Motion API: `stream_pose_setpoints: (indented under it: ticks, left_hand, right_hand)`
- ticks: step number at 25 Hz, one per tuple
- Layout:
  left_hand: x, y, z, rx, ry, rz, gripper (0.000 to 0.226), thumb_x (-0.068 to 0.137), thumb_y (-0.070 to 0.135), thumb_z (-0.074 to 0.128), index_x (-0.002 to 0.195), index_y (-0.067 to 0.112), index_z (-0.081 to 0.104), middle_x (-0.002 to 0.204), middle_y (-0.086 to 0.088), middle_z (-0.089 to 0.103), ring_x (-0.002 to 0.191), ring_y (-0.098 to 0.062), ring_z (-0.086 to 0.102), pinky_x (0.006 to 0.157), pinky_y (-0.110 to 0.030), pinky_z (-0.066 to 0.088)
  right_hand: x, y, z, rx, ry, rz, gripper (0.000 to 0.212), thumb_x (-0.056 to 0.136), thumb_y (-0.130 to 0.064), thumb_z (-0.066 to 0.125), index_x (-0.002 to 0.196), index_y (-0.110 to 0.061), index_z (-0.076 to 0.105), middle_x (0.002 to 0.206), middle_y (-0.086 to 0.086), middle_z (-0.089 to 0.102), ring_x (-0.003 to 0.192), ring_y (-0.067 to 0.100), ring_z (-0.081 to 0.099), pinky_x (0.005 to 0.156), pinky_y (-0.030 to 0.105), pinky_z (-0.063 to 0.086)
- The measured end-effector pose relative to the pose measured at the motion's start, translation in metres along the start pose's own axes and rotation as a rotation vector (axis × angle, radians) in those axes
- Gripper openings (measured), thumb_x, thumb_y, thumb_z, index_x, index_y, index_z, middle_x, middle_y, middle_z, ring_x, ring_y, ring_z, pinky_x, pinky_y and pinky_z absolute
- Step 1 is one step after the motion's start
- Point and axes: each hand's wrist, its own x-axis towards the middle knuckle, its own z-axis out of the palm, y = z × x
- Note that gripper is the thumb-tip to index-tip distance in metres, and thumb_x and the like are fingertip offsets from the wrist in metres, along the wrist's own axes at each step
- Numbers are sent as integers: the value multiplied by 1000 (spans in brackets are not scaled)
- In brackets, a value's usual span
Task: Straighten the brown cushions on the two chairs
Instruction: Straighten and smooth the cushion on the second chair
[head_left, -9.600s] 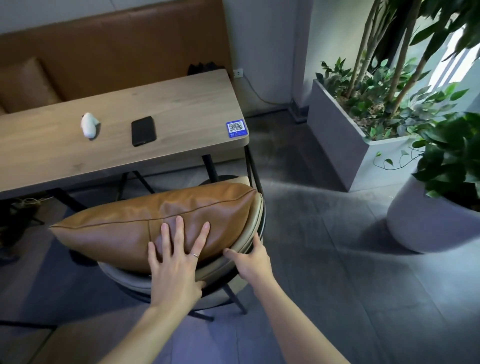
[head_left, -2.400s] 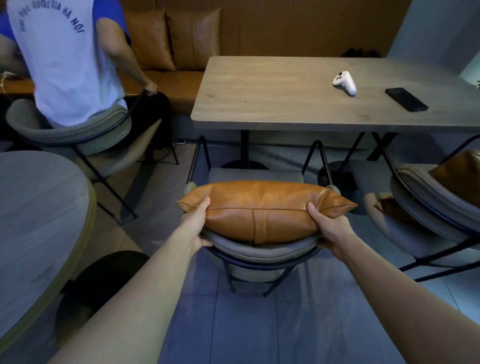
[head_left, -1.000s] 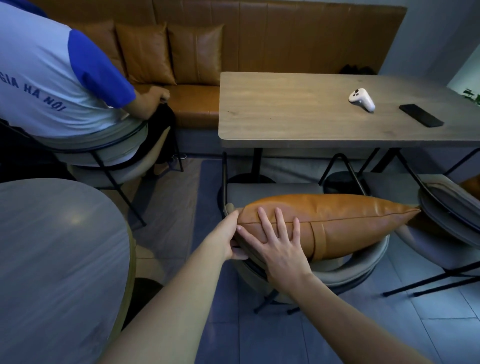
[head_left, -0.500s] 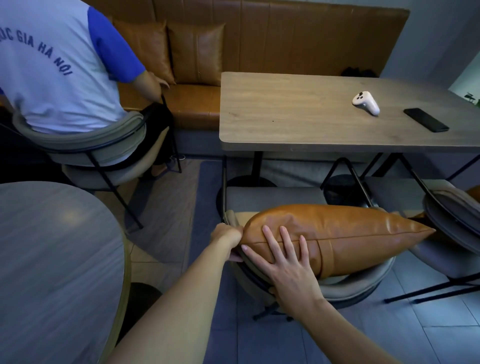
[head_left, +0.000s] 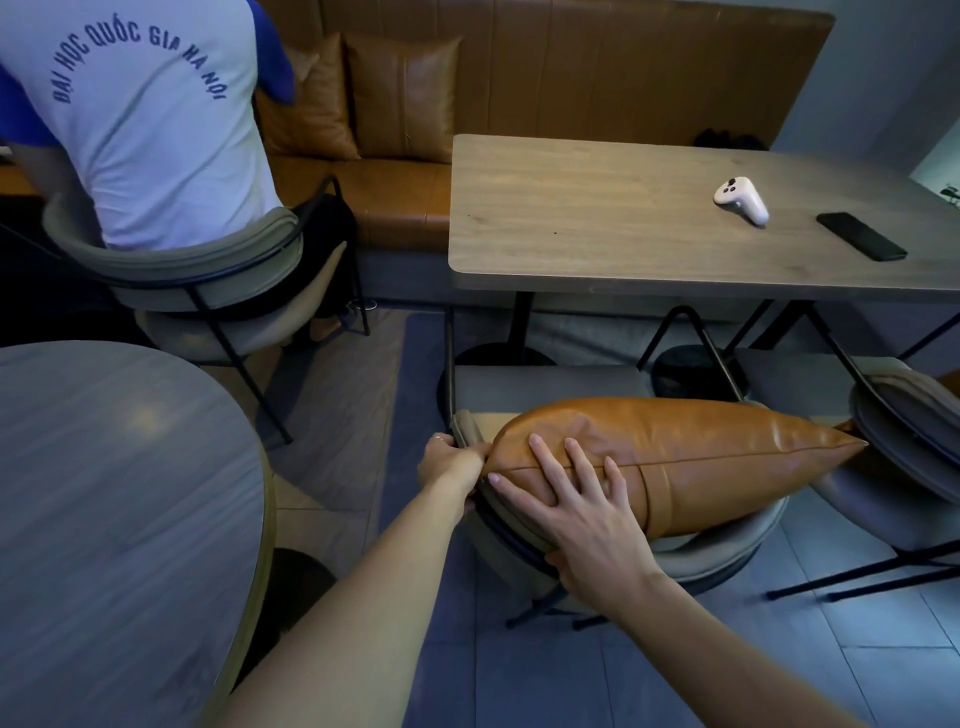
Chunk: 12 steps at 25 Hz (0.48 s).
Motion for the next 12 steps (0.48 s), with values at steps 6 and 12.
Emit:
stream_pose_setpoints:
  ticks: [6,12]
  left_hand:
    - [10,-3,2,-96,56,101,15,83,18,78,87,4,73,91,-18,76,80,-32,73,67,-50,65]
    - [21,11,-6,-177,13,76,33,83,27,80,112,12,74,103,-15,75,91,-32,72,72,-48,64]
  right_hand:
    - [5,0,-3,-15,-33,1,134,46,-39,97,157,-44,23,162,15,36,134,48,48,92,67,47]
    - [24,-4,-8,-11,0,12,122,74,-44,84,157,-48,-5,170,14,11,145,48,31,101,64,40]
